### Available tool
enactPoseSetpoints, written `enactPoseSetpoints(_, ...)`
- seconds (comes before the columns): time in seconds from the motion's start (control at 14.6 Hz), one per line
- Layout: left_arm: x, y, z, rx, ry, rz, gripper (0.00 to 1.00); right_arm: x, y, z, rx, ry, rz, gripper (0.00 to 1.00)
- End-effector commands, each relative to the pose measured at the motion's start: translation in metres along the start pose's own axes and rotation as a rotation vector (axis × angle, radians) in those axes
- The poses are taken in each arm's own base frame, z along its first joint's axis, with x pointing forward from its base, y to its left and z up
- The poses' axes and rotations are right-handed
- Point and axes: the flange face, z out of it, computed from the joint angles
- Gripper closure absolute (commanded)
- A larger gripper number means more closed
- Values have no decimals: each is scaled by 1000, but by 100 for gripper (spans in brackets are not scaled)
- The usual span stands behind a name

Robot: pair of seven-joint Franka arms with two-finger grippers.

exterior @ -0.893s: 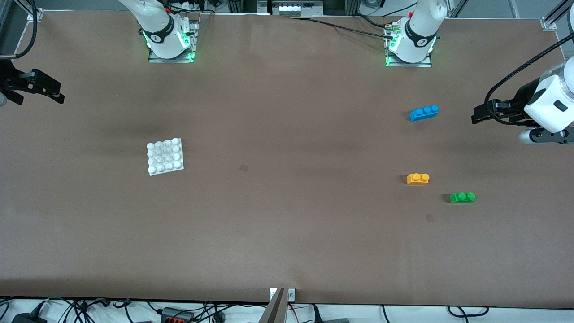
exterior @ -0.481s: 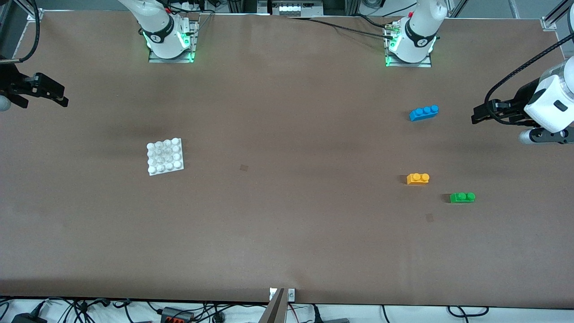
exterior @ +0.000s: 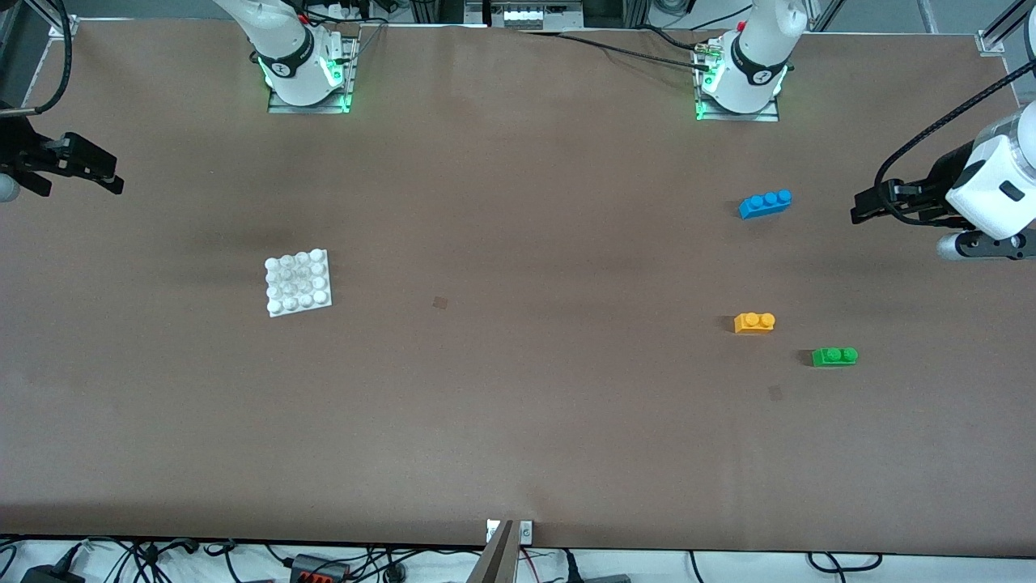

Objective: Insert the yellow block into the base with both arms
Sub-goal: 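Move the right gripper toward the white base plate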

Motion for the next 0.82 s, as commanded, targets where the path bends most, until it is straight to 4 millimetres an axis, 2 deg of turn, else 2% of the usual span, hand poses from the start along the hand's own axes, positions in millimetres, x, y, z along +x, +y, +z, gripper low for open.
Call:
enactPoseSetpoints(0.0,0,1,-5,-20,7,-9,0,-1,-2,6,15,-50,-6,0)
enactPoseSetpoints(0.14,0,1,-5,-20,7,-9,0,1,-13,18,16,-108,-24,0)
enactPoseSetpoints(0.27,0,1,-5,-20,7,-9,0,14,-35,44,9,-163,-63,0)
enactPoseSetpoints(0.34,0,1,-5,-19,7,-8,0,18,-32,58,13,-199,-62,0)
enactPoseSetpoints(0.41,0,1,-5,-20,7,-8,0,23,-30,82,32,-265,-53,0)
enactPoseSetpoints(0.55,0,1,-5,-20,7,-6,0,33,-34,106,65,-301,-52,0)
enactPoseSetpoints(0.76,0,1,-5,-19,7,-8,0,63,-37,168,86,-396,-57,0)
